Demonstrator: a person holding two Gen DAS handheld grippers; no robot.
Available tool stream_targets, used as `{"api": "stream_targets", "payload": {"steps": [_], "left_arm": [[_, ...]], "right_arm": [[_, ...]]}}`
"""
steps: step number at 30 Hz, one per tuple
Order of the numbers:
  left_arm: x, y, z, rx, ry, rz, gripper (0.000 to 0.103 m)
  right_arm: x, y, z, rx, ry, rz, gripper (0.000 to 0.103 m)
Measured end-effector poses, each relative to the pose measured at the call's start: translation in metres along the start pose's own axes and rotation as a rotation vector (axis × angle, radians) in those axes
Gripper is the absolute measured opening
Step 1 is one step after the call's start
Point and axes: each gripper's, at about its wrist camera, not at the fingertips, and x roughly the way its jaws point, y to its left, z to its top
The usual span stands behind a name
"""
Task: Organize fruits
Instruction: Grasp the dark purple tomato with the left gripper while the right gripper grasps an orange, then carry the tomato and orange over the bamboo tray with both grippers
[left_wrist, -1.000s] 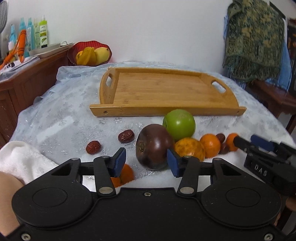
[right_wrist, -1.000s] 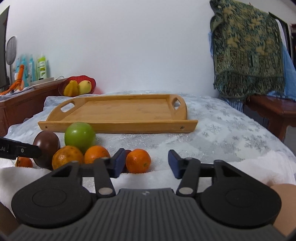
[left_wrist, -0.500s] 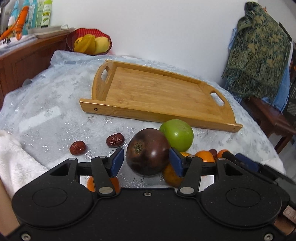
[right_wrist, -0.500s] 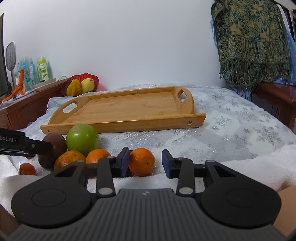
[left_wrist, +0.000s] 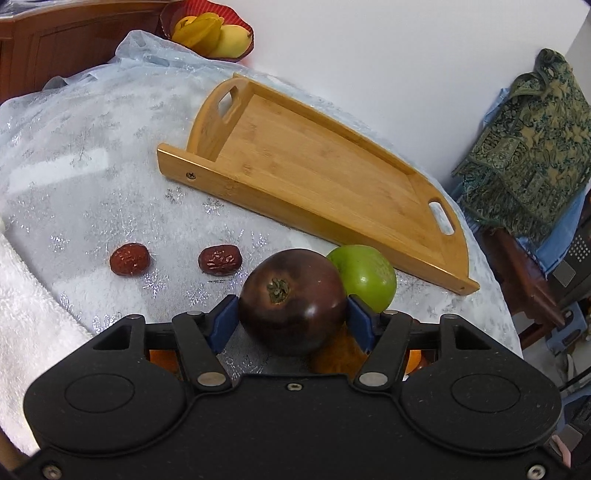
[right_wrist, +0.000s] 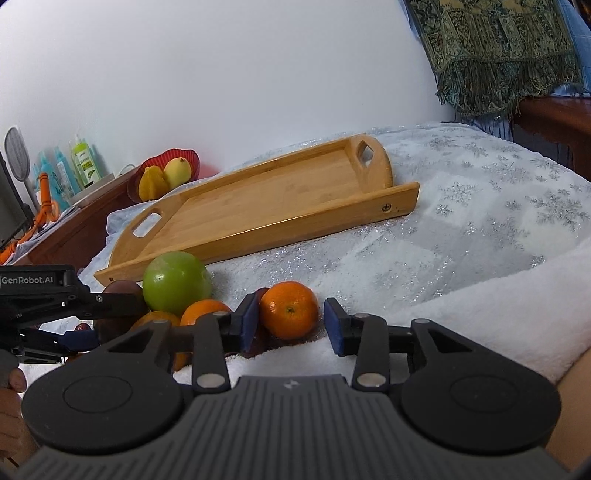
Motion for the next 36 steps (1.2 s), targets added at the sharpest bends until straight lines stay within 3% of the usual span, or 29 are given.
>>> {"api": "stream_targets", "payload": {"steps": [11,16,26,36], "left_arm": [[-0.011,-0.031,-0.01,0.16,-0.086,0.152,0.057],[-0.016,-0.041,-0.008,0.229,-0.138,0.185,0.057],[-0.013,-0.051,0.021,0.296,-0.189,0.179,0.057],[0.023,-0.055,0.086,0.335,-0.217,0.135,0.057]], "right_arm": [[-0.01,0.001,0.004,-0.043,-0.058,-0.073,0.039],[-0.01,-0.001,0.014,-0.06,-0.085,-0.082,0.039],[0.004,0.002,0.045,-0.12,-0.17,-0.095,0.039],[0.048,-0.002,0.092,-0.129,-0.215,-0.117,0.039]]}}
